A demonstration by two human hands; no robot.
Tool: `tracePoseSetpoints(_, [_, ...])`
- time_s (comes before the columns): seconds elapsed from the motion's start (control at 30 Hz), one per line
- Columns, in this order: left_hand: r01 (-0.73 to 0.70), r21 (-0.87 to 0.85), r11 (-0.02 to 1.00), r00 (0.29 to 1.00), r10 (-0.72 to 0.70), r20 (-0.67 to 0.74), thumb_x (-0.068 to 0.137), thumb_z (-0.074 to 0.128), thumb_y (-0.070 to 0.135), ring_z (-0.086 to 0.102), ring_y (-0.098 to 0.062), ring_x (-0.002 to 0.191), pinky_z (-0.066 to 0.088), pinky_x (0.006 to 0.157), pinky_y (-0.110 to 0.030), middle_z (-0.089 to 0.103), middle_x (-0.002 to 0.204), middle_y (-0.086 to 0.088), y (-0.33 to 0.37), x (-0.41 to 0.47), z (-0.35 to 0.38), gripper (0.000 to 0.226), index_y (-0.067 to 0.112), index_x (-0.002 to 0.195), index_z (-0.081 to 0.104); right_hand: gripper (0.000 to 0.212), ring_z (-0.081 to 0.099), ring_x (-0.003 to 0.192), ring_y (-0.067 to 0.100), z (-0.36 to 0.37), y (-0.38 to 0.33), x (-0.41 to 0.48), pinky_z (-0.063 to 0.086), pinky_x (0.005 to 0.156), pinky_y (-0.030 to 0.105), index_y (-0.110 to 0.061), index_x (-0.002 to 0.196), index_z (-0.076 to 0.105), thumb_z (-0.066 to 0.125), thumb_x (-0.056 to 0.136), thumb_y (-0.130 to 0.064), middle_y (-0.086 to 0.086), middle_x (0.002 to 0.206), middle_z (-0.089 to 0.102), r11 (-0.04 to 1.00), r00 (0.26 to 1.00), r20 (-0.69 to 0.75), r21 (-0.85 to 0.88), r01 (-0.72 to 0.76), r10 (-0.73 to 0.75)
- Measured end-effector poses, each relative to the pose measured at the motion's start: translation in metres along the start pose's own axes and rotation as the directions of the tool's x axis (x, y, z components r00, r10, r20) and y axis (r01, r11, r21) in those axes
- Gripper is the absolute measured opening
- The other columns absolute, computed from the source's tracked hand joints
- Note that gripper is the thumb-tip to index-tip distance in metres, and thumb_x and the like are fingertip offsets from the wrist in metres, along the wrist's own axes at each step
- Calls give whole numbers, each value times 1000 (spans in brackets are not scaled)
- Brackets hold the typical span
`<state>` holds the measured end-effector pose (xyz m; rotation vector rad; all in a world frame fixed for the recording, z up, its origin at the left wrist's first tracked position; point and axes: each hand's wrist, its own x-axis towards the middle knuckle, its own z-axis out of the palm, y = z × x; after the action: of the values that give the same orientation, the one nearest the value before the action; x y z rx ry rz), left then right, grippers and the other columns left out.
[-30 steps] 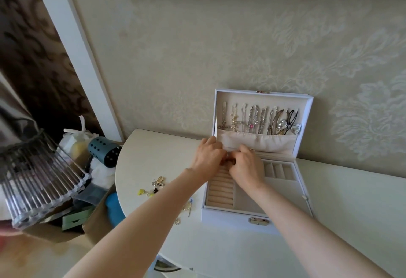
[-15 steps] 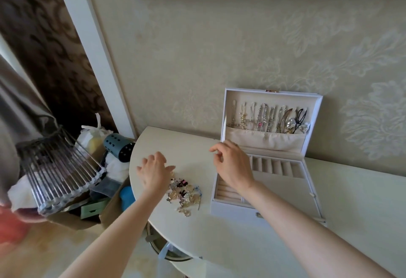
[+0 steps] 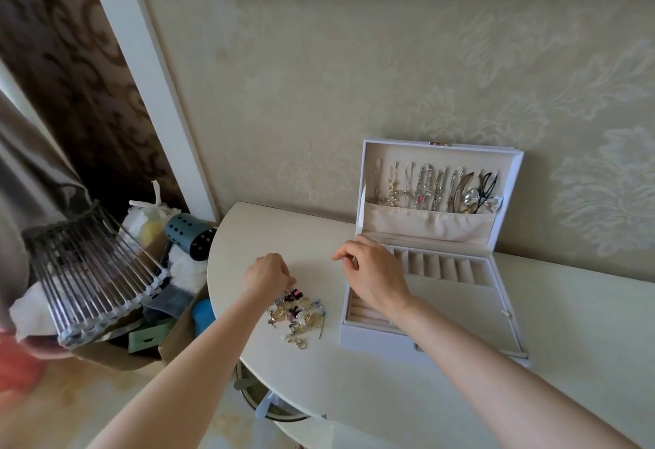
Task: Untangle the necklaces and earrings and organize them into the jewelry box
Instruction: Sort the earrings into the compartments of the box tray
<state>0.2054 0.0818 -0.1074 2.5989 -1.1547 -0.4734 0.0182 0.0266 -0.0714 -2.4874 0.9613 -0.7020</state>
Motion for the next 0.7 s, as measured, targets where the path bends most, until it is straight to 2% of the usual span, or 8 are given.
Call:
tracePoseSetpoints(0.13, [-81, -137, 987, 997, 80, -16, 79, 72, 16, 56, -20, 86, 40, 68, -25, 63, 92, -2, -3, -4, 2, 14, 15, 90, 63, 23, 46, 77, 5, 4, -3, 0, 36, 68, 22, -19, 94, 69, 49, 90, -10, -6, 97, 63, 999, 999, 2, 2, 34, -34])
tracePoseSetpoints(0.23, [-182, -276, 944, 983, 168, -71, 78, 71, 6, 58, -15, 76, 44, 67, -22, 63, 88, 0, -8, -7, 1, 17, 15, 91, 62, 21, 50, 87, 16, 9, -6, 2, 39, 82, 27, -19, 88, 72, 55, 85, -7, -4, 89, 67, 984, 987, 21, -72, 161, -160])
tracePoseSetpoints(0.33, [-266, -252, 930, 946, 202, -252, 81, 69, 9, 58, -13, 76, 46, 71, -25, 62, 94, 4, -19, -11, -3, 17, 14, 96, 64, 23, 48, 96, 20, 14, -17, 0, 33, 87, 34, -22, 89, 73, 54, 86, -10, -5, 93, 68, 942, 948, 165, -153, 299, -273])
tracePoseSetpoints(0.43, [-250, -204, 946, 920, 167, -355, 82, 67, 11, 56, -14, 77, 44, 66, -24, 61, 92, 4, -32, -17, -8, 12, 15, 93, 63, 23, 47, 107, 20, 24, -31, 0, 26, 89, 34, -23, 97, 72, 55, 87, -11, -2, 104, 69, 901, 911, 327, -266, 344, -251])
tracePoseSetpoints(0.5, [-292, -165, 942, 916, 226, -331, 80, 70, 13, 54, -13, 77, 39, 60, -20, 60, 86, 6, -38, -24, -8, 13, 20, 84, 60, 25, 48, 109, 21, 30, -38, 5, 26, 91, 36, -22, 98, 72, 55, 86, -8, 1, 104, 69, 884, 898, 400, -334, 328, -182])
tracePoseSetpoints(0.57, [-392, -99, 915, 903, 362, -232, 79, 71, 15, 51, -12, 81, 37, 63, -18, 57, 83, 11, -38, -32, -5, 17, 26, 80, 58, 27, 49, 107, 23, 34, -42, 9, 27, 92, 37, -21, 97, 71, 53, 84, -6, 3, 102, 68, 865, 881, 455, -384, 323, -127])
tracePoseSetpoints(0.7, [-524, 69, 849, 843, 528, -98, 81, 68, 21, 39, -9, 90, 28, 73, -20, 47, 92, 12, -28, -38, 7, 17, 25, 97, 66, 24, 50, 105, 25, 33, -44, 12, 26, 95, 40, -18, 95, 69, 52, 80, -9, 4, 97, 66, 875, 888, 454, -401, 271, -67])
